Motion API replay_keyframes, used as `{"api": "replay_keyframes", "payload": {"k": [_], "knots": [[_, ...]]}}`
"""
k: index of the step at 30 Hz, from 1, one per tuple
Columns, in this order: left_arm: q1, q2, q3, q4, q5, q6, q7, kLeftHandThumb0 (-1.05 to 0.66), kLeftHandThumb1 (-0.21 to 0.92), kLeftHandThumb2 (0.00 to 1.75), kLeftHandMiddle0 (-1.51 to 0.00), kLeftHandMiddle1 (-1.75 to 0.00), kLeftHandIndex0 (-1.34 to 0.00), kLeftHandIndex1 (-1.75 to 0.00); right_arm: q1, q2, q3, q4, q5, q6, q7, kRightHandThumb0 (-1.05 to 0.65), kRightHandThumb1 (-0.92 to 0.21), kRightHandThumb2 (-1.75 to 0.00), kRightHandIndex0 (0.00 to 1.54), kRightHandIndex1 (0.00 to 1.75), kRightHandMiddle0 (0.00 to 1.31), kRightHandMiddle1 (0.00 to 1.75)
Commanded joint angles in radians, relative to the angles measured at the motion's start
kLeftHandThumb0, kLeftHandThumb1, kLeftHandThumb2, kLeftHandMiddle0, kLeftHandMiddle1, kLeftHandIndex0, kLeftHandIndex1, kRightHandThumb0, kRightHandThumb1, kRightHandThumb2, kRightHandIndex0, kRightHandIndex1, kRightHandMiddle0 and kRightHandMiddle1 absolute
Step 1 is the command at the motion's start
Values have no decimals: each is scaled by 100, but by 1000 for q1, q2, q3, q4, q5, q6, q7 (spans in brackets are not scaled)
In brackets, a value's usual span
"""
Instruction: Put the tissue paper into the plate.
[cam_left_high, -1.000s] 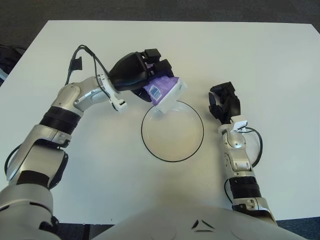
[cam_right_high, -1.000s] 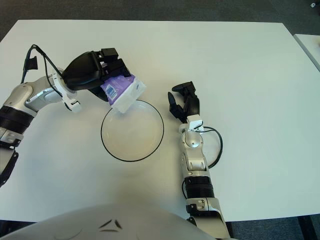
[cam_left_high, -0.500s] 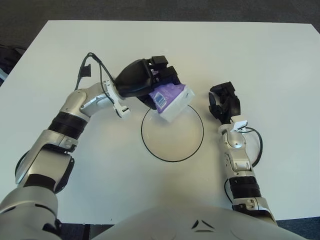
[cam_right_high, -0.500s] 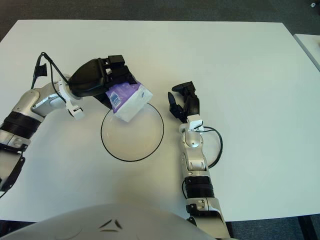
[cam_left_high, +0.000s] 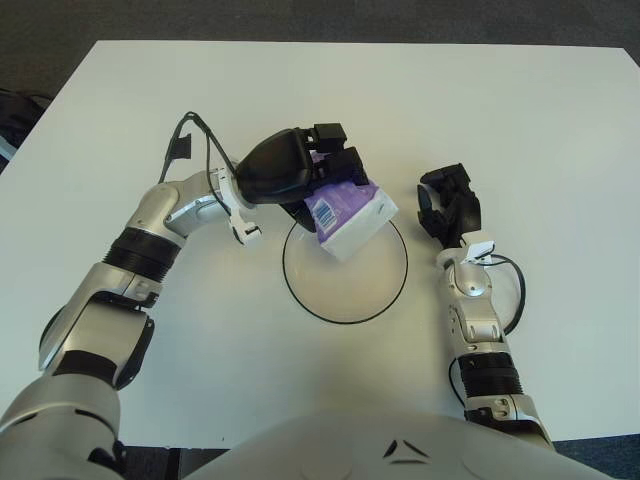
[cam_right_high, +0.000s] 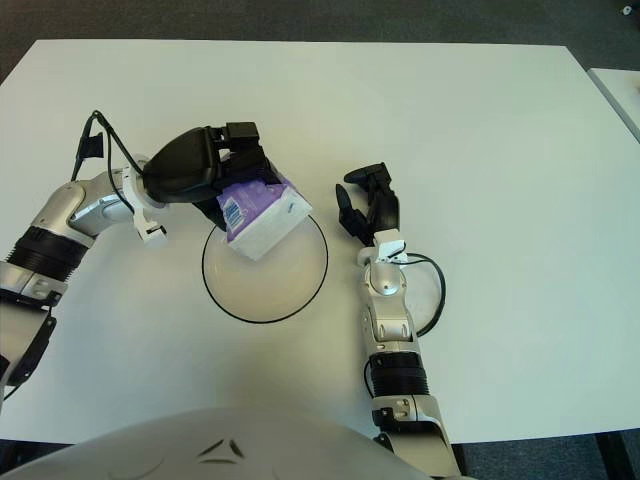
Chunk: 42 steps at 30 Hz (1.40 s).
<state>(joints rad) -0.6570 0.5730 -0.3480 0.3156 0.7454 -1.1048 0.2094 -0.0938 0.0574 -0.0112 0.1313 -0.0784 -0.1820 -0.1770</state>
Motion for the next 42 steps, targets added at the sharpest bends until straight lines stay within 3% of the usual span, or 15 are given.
{"api": "replay_keyframes", "payload": {"k": [1,25,35,42], "knots": [[19,-6,10,-6,-19,-17,-16,-45,36,126,-111,-175,-57,-175,83,0,-4,101,-3,80,0,-35,-92,-41,50,89,30,163],[50,-21,-3,-5,-126,-38,-169,-44,40,121,-110,-175,-54,-175,75,0,-8,108,-5,76,7,-35,-92,-41,50,90,31,163],[81,-27,7,-36,-165,5,-251,-43,43,117,-110,-175,-52,-175,73,0,-7,109,-6,73,8,-35,-92,-41,51,90,30,163],[113,-49,57,-83,-60,13,-190,-43,45,114,-105,-175,-50,-175,74,1,-7,108,-5,73,9,-35,-92,-41,51,90,30,163]]}}
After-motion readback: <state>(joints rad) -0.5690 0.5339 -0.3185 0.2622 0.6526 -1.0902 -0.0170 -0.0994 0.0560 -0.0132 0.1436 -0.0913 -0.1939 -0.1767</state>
